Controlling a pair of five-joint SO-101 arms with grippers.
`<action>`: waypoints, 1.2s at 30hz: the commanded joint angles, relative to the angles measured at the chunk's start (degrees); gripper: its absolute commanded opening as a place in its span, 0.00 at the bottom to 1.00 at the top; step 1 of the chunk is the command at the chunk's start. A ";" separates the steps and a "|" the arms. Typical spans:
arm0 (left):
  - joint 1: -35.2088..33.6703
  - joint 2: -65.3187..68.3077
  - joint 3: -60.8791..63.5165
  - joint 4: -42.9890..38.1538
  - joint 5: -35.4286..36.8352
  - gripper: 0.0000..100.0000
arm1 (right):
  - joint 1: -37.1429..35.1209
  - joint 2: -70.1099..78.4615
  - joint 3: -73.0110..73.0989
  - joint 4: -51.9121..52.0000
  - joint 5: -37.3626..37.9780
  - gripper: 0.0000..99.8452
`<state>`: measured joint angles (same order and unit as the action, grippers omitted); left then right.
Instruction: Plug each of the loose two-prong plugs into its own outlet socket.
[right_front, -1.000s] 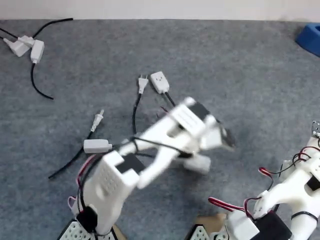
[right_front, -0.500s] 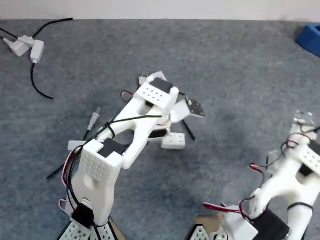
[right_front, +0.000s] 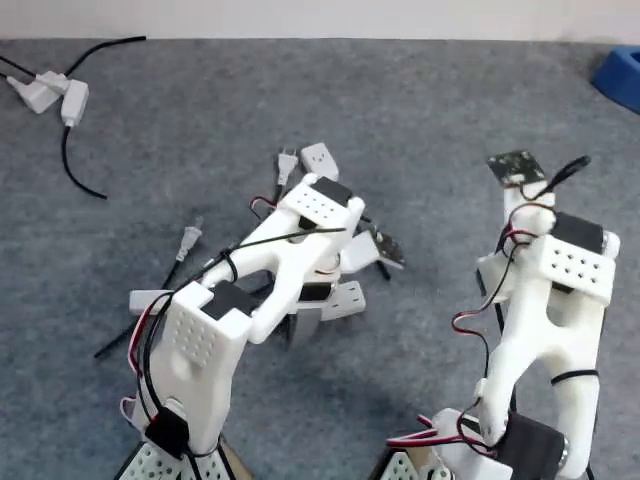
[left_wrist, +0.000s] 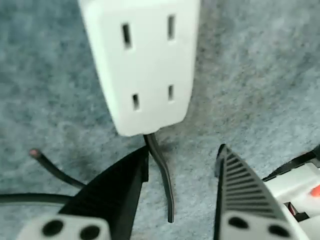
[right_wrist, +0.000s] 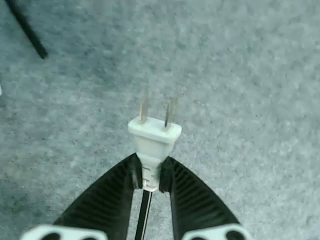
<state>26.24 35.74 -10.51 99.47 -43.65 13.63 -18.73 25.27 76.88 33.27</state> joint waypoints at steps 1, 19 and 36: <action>-5.23 -0.75 -10.24 0.97 5.63 0.24 | -0.84 -0.22 -2.95 0.92 0.35 0.01; -28.88 -0.48 -61.67 -0.35 30.77 0.24 | -27.65 -0.57 -2.95 -11.56 -5.54 0.01; -41.98 -0.04 -67.03 0.62 30.86 0.24 | -44.00 -1.01 -6.20 -39.52 -17.85 0.01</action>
<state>-14.73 36.09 -72.75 100.00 -12.18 -29.01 -18.64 22.81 39.25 13.32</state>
